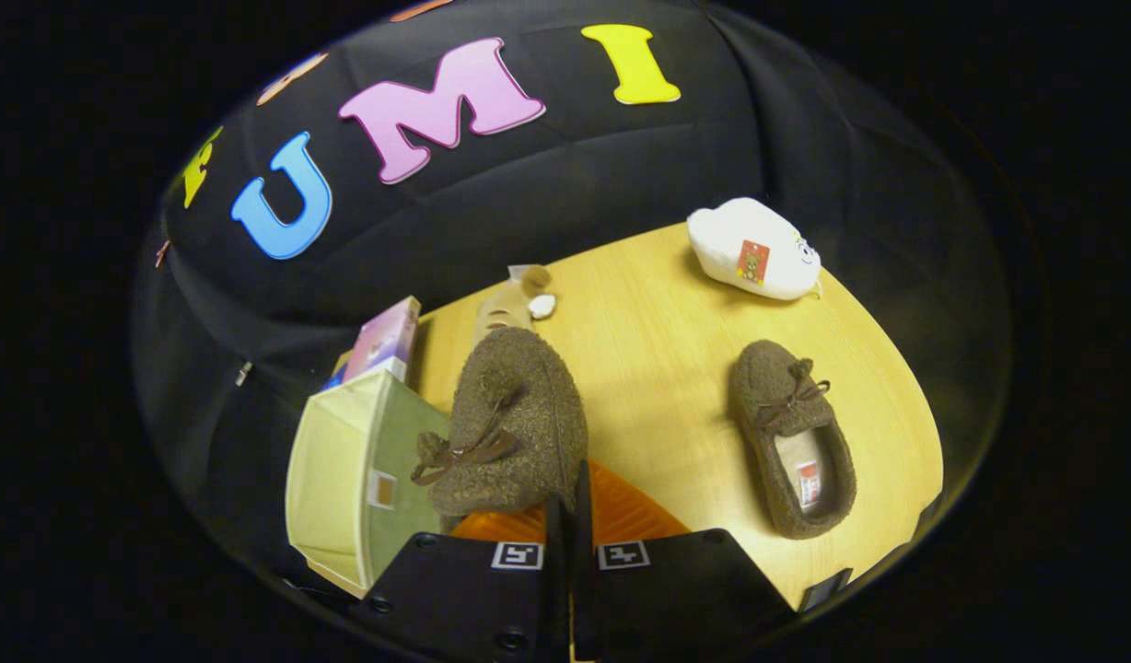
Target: Open the storage box then place both shoes into the box .Put the left shoe in first, then the right shoe, with the right side of both shoes facing outward in a uniform manner.
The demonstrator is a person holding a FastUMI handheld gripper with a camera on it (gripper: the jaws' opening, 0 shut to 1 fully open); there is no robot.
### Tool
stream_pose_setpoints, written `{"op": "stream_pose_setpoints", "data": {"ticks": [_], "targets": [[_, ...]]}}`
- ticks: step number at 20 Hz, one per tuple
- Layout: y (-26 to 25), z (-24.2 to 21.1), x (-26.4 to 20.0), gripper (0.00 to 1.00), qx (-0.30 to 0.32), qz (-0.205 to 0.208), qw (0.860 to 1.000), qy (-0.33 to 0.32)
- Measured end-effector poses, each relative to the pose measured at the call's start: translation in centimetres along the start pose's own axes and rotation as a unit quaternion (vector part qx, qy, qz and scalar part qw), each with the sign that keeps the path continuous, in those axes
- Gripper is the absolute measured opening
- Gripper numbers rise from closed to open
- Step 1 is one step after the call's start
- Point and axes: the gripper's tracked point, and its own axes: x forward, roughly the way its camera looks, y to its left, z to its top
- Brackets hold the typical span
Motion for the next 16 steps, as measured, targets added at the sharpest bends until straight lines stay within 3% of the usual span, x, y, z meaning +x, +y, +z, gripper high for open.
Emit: {"op": "stream_pose_setpoints", "data": {"ticks": [6, 16], "targets": [[7.1, 2.5, -2.5, 0.07, 0.037, 0.048, 0.998, -0.013], [20.2, -0.1, -1.1, 0.07, -0.008, 0.093, 0.995, 0.017]]}}
